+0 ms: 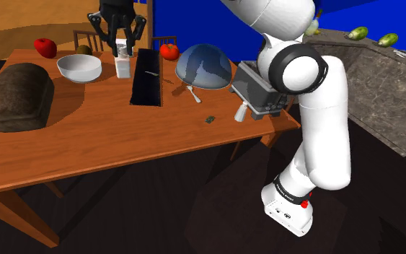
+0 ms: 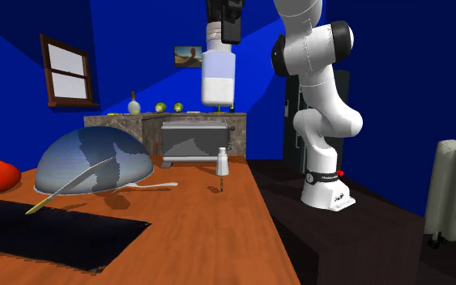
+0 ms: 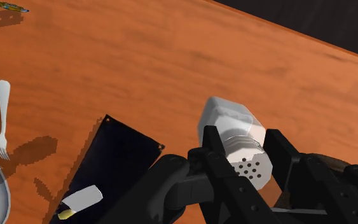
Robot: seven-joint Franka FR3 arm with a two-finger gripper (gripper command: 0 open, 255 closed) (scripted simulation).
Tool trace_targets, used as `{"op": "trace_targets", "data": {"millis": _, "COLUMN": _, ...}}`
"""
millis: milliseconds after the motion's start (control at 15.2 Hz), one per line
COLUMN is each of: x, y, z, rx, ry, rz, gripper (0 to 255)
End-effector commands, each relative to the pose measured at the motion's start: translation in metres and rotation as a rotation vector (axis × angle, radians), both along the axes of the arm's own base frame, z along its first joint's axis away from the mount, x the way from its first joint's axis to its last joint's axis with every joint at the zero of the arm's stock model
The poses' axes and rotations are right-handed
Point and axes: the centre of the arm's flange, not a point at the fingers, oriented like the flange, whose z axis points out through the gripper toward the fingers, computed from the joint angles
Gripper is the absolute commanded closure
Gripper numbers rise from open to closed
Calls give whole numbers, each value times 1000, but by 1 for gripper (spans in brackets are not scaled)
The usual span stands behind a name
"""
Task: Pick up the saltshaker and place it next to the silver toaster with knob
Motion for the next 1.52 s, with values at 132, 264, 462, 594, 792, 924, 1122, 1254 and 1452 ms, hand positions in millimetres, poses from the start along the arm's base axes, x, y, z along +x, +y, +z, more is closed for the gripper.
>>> {"op": "trace_targets", "data": {"millis": 132, "x": -12, "y": -24, "z": 6, "rx": -1, "ry": 1, "rz": -1, "gripper": 255}}
{"op": "trace_targets", "data": {"millis": 264, "x": -23, "y": -48, "z": 6, "rx": -1, "ry": 1, "rz": -1, "gripper": 255}}
{"op": "trace_targets", "data": {"millis": 462, "x": -40, "y": -84, "z": 6, "rx": -1, "ry": 1, "rz": -1, "gripper": 255}}
{"op": "trace_targets", "data": {"millis": 594, "x": -51, "y": -108, "z": 6, "rx": -1, "ry": 1, "rz": -1, "gripper": 255}}
{"op": "trace_targets", "data": {"millis": 792, "x": -68, "y": -144, "z": 6, "rx": -1, "ry": 1, "rz": -1, "gripper": 255}}
{"op": "trace_targets", "data": {"millis": 924, "x": -79, "y": -168, "z": 6, "rx": -1, "ry": 1, "rz": -1, "gripper": 255}}
{"op": "trace_targets", "data": {"millis": 1122, "x": -96, "y": -203, "z": 6, "rx": -1, "ry": 1, "rz": -1, "gripper": 255}}
{"op": "trace_targets", "data": {"millis": 1254, "x": -108, "y": -227, "z": 6, "rx": -1, "ry": 1, "rz": -1, "gripper": 255}}
{"op": "trace_targets", "data": {"millis": 1452, "x": -125, "y": -263, "z": 6, "rx": -1, "ry": 1, "rz": -1, "gripper": 255}}
